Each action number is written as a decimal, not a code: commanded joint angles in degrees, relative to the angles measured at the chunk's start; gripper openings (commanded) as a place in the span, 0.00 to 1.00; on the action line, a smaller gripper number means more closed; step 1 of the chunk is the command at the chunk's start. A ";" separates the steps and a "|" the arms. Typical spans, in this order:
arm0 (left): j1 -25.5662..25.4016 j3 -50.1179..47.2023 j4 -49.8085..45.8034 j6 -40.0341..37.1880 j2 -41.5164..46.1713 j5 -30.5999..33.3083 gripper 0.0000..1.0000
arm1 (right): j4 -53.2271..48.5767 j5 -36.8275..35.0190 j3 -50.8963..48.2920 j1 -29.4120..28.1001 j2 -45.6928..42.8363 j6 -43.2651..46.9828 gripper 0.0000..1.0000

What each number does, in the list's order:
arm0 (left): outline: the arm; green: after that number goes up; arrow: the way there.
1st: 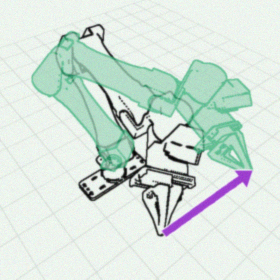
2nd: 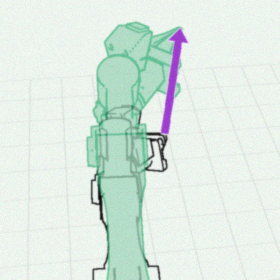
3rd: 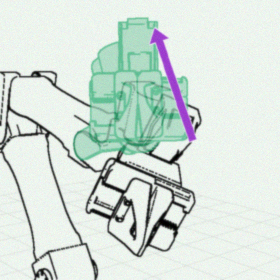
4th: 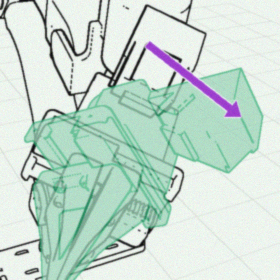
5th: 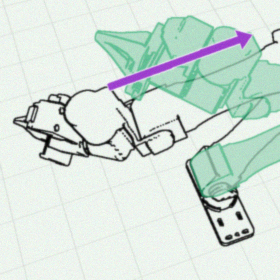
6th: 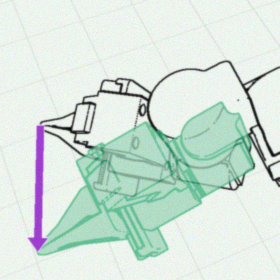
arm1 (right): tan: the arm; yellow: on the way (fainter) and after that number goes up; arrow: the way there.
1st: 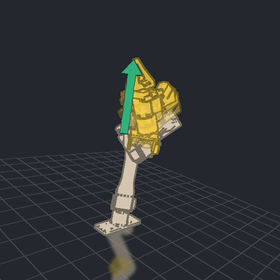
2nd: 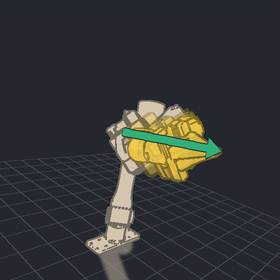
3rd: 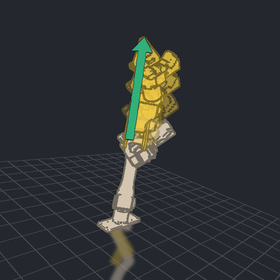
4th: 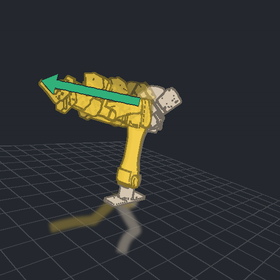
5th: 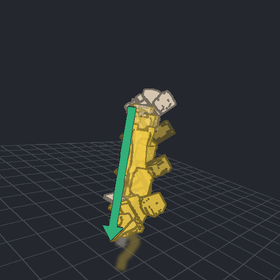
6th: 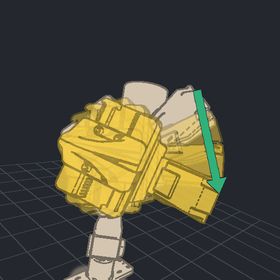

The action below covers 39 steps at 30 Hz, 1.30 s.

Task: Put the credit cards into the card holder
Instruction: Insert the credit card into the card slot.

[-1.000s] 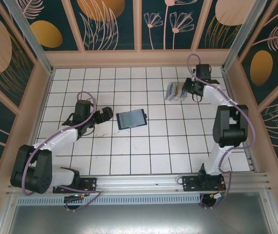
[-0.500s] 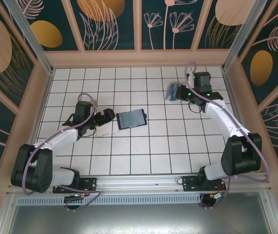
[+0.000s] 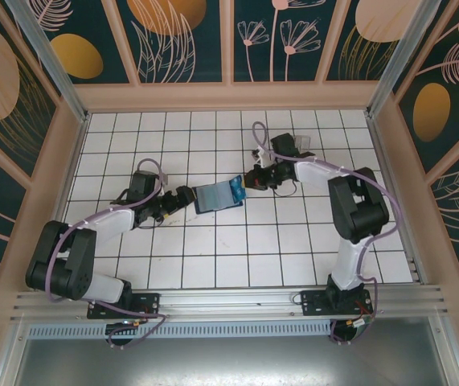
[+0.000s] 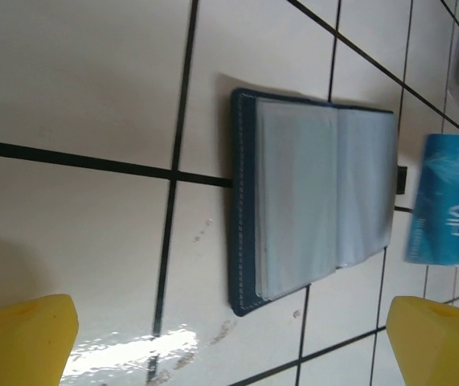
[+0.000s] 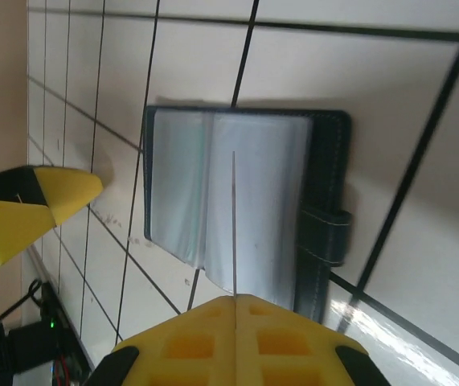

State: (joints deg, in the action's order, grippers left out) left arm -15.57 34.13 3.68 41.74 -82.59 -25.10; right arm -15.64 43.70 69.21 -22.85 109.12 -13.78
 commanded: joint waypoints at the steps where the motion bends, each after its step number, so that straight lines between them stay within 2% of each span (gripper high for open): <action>1: -0.69 0.89 2.23 0.54 -1.46 -2.83 0.96 | 0.02 4.58 3.56 -0.89 2.50 2.43 0.00; 11: -1.23 1.41 5.57 1.03 -5.76 -4.04 0.93 | 3.08 9.73 4.86 -2.14 7.95 0.62 0.00; 16: -1.27 3.03 5.11 0.45 -7.23 -4.80 0.92 | 1.49 10.57 7.20 -2.51 11.12 -0.46 0.00; 20: -1.26 3.04 5.19 0.25 -8.25 -5.10 0.90 | 0.63 8.08 7.69 -2.55 11.96 -0.52 0.00; 26: -1.28 1.12 7.81 1.25 -8.34 -5.12 0.87 | 1.31 11.48 8.55 -2.65 13.87 -0.68 0.00; 32: -1.22 -0.07 9.09 2.19 -8.91 -4.89 0.75 | 1.39 14.45 10.11 -2.37 14.98 -0.87 0.00; 36: -1.22 -0.25 9.25 2.12 -9.02 -4.78 0.62 | 1.86 15.70 10.24 -2.02 14.95 -1.48 0.00; 39: -1.22 -0.17 9.05 1.69 -8.71 -3.83 0.59 | 1.14 15.46 10.33 -1.74 13.93 -0.66 0.00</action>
State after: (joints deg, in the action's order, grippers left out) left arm -16.51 34.41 11.31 43.79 -90.83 -28.49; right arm -13.91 57.06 77.67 -25.10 123.17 -14.50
